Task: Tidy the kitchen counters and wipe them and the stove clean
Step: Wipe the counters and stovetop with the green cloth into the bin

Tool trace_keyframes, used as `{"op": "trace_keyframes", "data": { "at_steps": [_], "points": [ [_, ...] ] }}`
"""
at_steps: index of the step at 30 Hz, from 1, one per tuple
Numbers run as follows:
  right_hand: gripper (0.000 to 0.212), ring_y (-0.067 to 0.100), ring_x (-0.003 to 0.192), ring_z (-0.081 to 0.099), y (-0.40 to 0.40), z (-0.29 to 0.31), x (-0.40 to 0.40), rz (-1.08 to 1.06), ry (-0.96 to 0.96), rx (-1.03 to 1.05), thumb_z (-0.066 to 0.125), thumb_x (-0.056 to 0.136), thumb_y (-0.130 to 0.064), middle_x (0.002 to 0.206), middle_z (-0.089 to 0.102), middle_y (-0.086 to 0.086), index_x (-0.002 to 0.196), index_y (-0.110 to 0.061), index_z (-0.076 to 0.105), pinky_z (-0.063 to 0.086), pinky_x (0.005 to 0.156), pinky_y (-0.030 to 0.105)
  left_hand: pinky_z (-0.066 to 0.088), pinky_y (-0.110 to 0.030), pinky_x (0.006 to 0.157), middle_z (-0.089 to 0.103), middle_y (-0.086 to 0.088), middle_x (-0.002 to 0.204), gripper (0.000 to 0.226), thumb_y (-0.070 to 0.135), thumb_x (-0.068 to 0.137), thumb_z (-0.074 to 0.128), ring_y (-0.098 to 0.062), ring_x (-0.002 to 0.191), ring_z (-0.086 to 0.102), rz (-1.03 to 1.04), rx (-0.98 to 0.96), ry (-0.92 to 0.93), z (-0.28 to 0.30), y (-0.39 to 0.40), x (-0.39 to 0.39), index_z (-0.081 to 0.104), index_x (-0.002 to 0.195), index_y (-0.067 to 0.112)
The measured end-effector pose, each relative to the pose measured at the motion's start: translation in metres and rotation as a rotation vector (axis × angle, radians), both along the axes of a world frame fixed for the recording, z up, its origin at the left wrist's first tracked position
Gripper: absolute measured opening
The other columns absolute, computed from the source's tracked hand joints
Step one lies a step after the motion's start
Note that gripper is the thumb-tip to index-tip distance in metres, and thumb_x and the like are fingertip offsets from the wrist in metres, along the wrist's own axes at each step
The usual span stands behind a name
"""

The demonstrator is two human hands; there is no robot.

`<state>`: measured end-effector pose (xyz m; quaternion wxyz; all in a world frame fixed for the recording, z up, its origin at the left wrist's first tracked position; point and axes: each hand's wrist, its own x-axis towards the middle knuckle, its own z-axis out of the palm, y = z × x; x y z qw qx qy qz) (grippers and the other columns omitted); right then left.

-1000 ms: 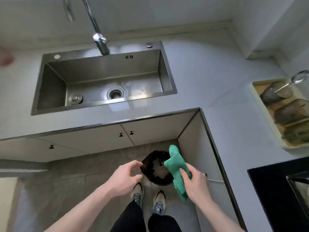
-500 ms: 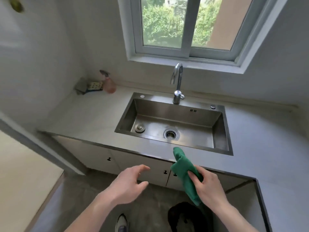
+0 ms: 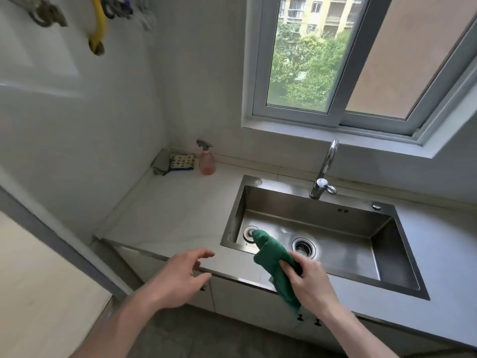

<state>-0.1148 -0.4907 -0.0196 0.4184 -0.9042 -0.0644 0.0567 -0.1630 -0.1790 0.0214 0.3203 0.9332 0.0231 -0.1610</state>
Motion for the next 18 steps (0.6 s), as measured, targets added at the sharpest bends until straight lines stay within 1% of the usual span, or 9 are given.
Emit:
{"op": "trace_keyframes", "data": {
  "at_steps": [3, 5, 8, 10, 13, 15, 16, 17, 18],
  "points": [
    [0.01, 0.006, 0.073, 0.067, 0.02, 0.009, 0.024, -0.001, -0.03, -0.016, 0.065, 0.097, -0.03, 0.077, 0.071, -0.021, 0.097, -0.037, 0.072, 0.055, 0.069, 0.034, 0.049, -0.024, 0.103, 0.05, 0.031, 0.13, 0.046, 0.04, 0.096, 0.062, 0.009, 0.118, 0.052, -0.024, 0.003, -0.039, 0.012, 0.018, 0.032, 0.048, 0.139, 0.05],
    [0.011, 0.005, 0.073, 0.065, 0.03, 0.014, 0.047, -0.001, -0.06, -0.044, 0.066, 0.096, -0.029, 0.075, 0.069, -0.023, 0.097, -0.039, 0.072, 0.052, 0.067, 0.03, 0.05, -0.026, 0.102, 0.05, 0.032, 0.126, 0.046, 0.043, 0.095, 0.062, 0.011, 0.116, 0.051, -0.027, 0.003, -0.062, 0.017, 0.027, 0.057, 0.046, 0.136, 0.056],
    [0.009, 0.006, 0.075, 0.065, 0.043, 0.019, 0.084, 0.016, -0.085, -0.061, 0.065, 0.095, -0.032, 0.078, 0.071, -0.019, 0.099, -0.037, 0.072, 0.052, 0.068, 0.03, 0.051, -0.028, 0.103, 0.055, 0.025, 0.13, 0.048, 0.044, 0.096, 0.062, 0.006, 0.117, 0.053, -0.022, 0.022, -0.095, 0.021, 0.035, 0.093, 0.047, 0.14, 0.052],
    [0.012, 0.006, 0.078, 0.065, 0.054, 0.016, 0.111, 0.044, -0.107, -0.08, 0.064, 0.095, -0.032, 0.081, 0.072, -0.019, 0.103, -0.038, 0.072, 0.052, 0.068, 0.027, 0.052, -0.028, 0.101, 0.057, 0.02, 0.13, 0.048, 0.043, 0.096, 0.062, 0.001, 0.114, 0.056, -0.014, 0.041, -0.108, 0.021, 0.037, 0.117, 0.047, 0.141, 0.05],
    [0.018, 0.007, 0.083, 0.066, 0.076, -0.011, 0.151, 0.106, -0.136, -0.139, 0.061, 0.096, -0.036, 0.092, 0.074, -0.017, 0.112, -0.038, 0.07, 0.052, 0.073, 0.028, 0.053, -0.028, 0.1, 0.058, 0.02, 0.13, 0.045, 0.039, 0.097, 0.064, 0.001, 0.112, 0.057, 0.027, 0.056, -0.101, 0.01, 0.044, 0.152, 0.05, 0.139, 0.049],
    [0.023, 0.014, 0.091, 0.066, 0.095, -0.039, 0.17, 0.147, -0.132, -0.223, 0.057, 0.098, -0.04, 0.101, 0.074, -0.014, 0.119, -0.037, 0.067, 0.05, 0.074, 0.03, 0.053, -0.03, 0.1, 0.059, 0.018, 0.131, 0.044, 0.035, 0.097, 0.064, 0.001, 0.113, 0.057, 0.061, 0.096, -0.086, -0.003, 0.05, 0.167, 0.052, 0.137, 0.048],
    [0.025, 0.015, 0.095, 0.065, 0.107, -0.058, 0.18, 0.169, -0.113, -0.229, 0.054, 0.099, -0.04, 0.106, 0.073, -0.015, 0.121, -0.038, 0.066, 0.049, 0.075, 0.028, 0.053, -0.029, 0.099, 0.059, 0.017, 0.129, 0.043, 0.034, 0.097, 0.063, 0.0, 0.11, 0.058, 0.079, 0.117, -0.059, -0.013, 0.054, 0.176, 0.053, 0.137, 0.046],
    [0.027, 0.014, 0.1, 0.065, 0.119, -0.074, 0.184, 0.194, -0.097, -0.231, 0.053, 0.1, -0.04, 0.111, 0.072, -0.016, 0.124, -0.038, 0.065, 0.049, 0.079, 0.026, 0.052, -0.027, 0.095, 0.059, 0.016, 0.125, 0.043, 0.032, 0.097, 0.062, -0.001, 0.106, 0.058, 0.098, 0.127, -0.04, -0.021, 0.056, 0.18, 0.054, 0.137, 0.045],
    [0.029, 0.012, 0.108, 0.063, 0.129, -0.088, 0.186, 0.225, -0.08, -0.238, 0.052, 0.102, -0.039, 0.12, 0.071, -0.017, 0.128, -0.038, 0.064, 0.049, 0.086, 0.025, 0.051, -0.024, 0.091, 0.058, 0.016, 0.12, 0.042, 0.03, 0.097, 0.062, -0.002, 0.101, 0.058, 0.119, 0.127, -0.025, -0.03, 0.059, 0.184, 0.055, 0.137, 0.043]
  ]
}}
